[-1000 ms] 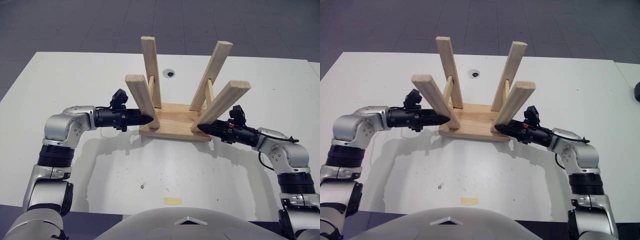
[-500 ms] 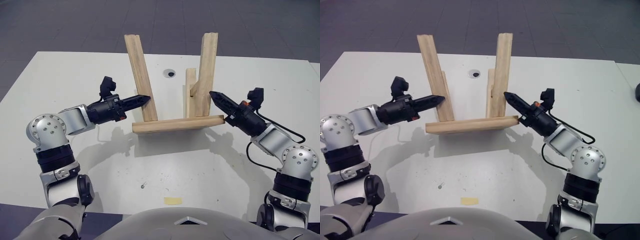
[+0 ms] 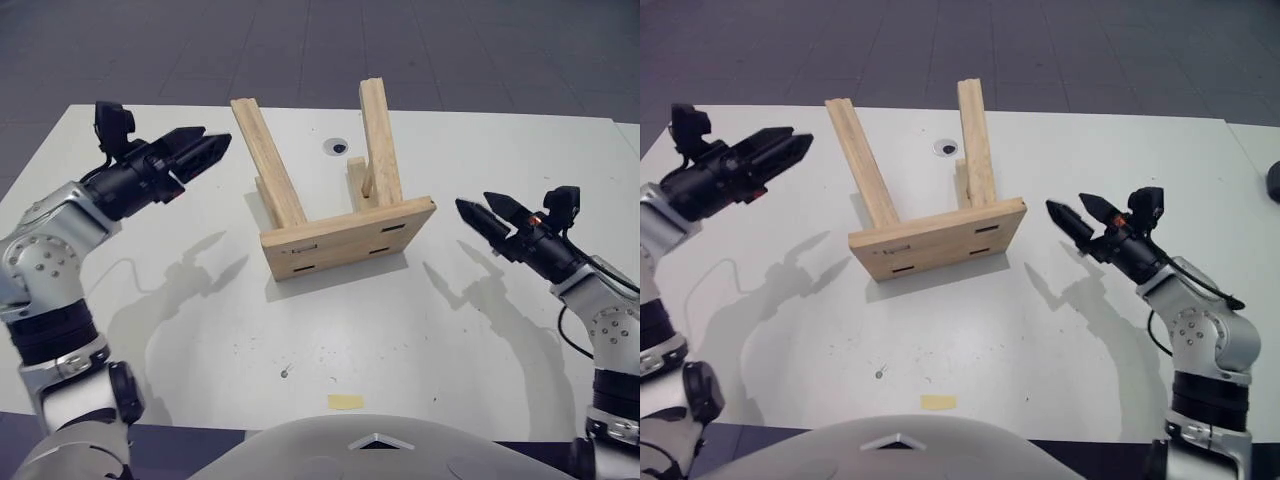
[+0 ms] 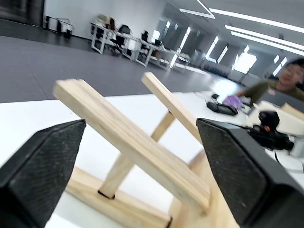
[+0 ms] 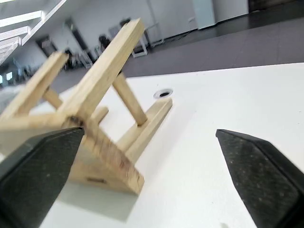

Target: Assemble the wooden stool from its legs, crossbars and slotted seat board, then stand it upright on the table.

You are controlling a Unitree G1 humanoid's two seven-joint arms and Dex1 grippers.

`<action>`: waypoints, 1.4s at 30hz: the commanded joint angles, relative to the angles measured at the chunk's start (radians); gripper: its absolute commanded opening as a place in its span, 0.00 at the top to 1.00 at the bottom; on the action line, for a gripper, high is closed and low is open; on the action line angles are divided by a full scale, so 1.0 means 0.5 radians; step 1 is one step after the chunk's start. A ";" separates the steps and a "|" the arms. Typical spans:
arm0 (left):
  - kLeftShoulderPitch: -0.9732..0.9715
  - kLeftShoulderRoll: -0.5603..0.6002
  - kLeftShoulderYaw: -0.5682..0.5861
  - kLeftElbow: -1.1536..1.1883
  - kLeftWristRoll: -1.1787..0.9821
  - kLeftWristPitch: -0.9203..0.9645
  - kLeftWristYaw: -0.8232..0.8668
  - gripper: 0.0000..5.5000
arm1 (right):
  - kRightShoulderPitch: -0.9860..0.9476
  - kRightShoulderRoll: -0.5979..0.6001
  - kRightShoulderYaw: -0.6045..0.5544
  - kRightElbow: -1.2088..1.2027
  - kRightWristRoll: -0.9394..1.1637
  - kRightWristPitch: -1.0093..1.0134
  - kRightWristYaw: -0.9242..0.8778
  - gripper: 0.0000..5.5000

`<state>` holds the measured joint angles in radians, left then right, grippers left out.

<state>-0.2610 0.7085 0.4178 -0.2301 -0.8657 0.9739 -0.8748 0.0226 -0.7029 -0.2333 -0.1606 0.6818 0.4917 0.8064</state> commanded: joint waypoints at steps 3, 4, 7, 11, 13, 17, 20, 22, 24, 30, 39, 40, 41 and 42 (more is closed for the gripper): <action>0.148 0.165 -0.042 -0.090 -0.338 0.273 -0.267 0.02 | -0.278 0.005 0.381 0.477 -0.583 -0.651 0.299 0.02; 0.144 0.156 -0.095 -0.083 -0.302 0.237 -0.268 0.02 | -0.321 0.037 0.398 0.535 -0.600 -0.687 0.315 0.02; 0.190 0.117 -0.415 -0.105 -0.018 -0.011 -0.291 0.02 | -0.484 0.129 0.482 0.746 -0.638 -0.737 0.410 0.02; 0.274 0.061 -0.847 -0.057 0.535 -0.571 -0.278 0.02 | -0.651 0.210 0.582 0.951 -0.690 -0.778 0.547 0.02; 0.254 -0.029 -0.909 0.010 0.642 -0.733 -0.239 0.02 | -0.721 0.267 0.603 1.031 -0.711 -0.805 0.564 0.02; 0.190 -0.105 -0.915 0.127 0.709 -0.863 -0.221 0.02 | -0.687 0.291 0.672 0.920 -0.650 -0.640 0.709 0.02; 0.125 -0.089 -0.863 0.342 0.742 -0.932 -0.245 0.02 | -0.586 0.246 0.715 0.763 -0.599 -0.469 0.814 0.11; 0.091 -0.068 -0.851 0.450 0.736 -0.939 -0.316 0.05 | -0.540 0.241 0.707 0.701 -0.581 -0.405 0.811 0.17; 0.079 -0.053 -0.840 0.483 0.699 -0.909 -0.388 0.10 | -0.518 0.245 0.698 0.666 -0.578 -0.375 0.799 0.23; 0.026 -0.096 -0.817 0.484 0.508 -0.732 -0.543 0.28 | -0.468 0.282 0.628 0.593 -0.512 -0.261 0.732 0.40; 0.013 -0.051 -0.751 0.449 0.315 -0.449 -0.661 0.45 | -0.301 0.338 0.445 0.195 0.028 0.430 0.657 0.55; 0.002 -0.053 -0.703 0.412 0.230 -0.361 -0.645 0.46 | -0.292 0.356 0.347 0.126 0.191 0.570 0.609 0.56; -0.020 -0.069 -0.639 0.370 0.121 -0.256 -0.598 0.46 | -0.295 0.386 0.234 0.050 0.391 0.715 0.525 0.56; -0.055 -0.101 -0.573 0.334 0.003 -0.151 -0.527 0.48 | -0.307 0.424 0.132 -0.014 0.586 0.824 0.425 0.56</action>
<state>-0.2655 0.6883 0.0870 -0.0126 -0.7360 0.7355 -1.2081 -0.1296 -0.5638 -0.0386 -0.0680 0.6724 0.7182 1.1176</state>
